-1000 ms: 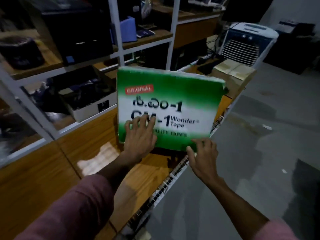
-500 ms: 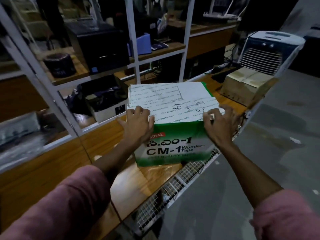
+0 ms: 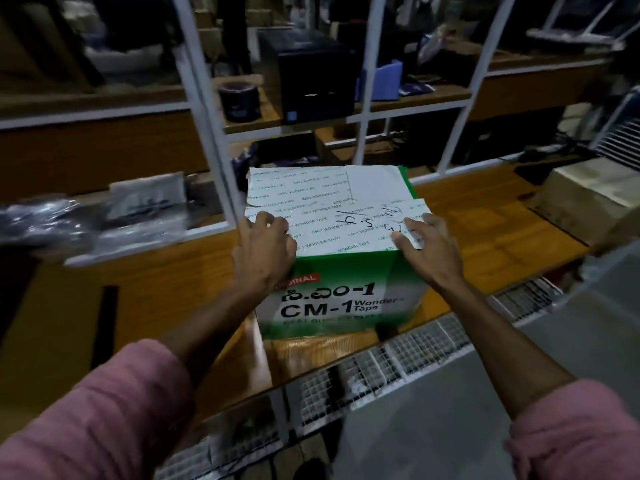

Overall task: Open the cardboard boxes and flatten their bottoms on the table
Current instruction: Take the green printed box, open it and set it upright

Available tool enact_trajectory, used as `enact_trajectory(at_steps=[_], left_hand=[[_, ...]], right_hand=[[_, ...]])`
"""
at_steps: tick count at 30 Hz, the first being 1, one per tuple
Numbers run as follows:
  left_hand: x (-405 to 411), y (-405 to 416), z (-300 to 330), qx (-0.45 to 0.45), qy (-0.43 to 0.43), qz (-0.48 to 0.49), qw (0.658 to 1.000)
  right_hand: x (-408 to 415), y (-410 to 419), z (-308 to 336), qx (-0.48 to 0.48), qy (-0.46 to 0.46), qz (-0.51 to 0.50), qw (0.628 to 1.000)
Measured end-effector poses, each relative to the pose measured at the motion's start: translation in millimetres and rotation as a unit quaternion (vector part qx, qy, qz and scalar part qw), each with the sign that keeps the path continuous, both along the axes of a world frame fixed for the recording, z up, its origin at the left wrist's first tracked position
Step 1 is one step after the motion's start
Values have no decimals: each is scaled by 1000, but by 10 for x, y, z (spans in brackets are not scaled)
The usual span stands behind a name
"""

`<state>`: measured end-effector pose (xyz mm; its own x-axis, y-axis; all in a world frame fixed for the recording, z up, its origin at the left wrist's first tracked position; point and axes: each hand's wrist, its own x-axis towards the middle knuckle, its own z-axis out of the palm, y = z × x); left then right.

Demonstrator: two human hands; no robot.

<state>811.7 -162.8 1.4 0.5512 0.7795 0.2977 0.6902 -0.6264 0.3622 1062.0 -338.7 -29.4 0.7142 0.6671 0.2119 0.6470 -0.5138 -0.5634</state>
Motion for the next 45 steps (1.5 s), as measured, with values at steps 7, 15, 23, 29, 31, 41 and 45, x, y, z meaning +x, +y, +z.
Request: enact_trajectory(at_steps=[7, 15, 23, 29, 31, 41, 45], left_hand=[[-1442, -12, -30, 18, 33, 112, 993], [-2044, 180, 10, 49, 141, 129, 980], [-2321, 633, -22, 48, 135, 61, 988], [-2209, 1066, 41, -57, 174, -21, 983], [-2134, 1125, 60, -69, 180, -38, 981], [-2136, 534, 1333, 167, 89, -85, 978], [-2078, 205, 1520, -48, 220, -149, 963]], right_hand=[[-1185, 549, -37, -8, 5, 106, 994], [-1884, 756, 91, -71, 1, 158, 985], [-2379, 967, 155, -160, -92, 114, 976], [-2608, 1103, 258, -183, -111, 113, 970], [-2623, 1147, 290, -190, -130, 116, 966], [-2875, 1369, 1278, 109, -251, 184, 944], [-3039, 1226, 1792, -71, -26, 255, 964]])
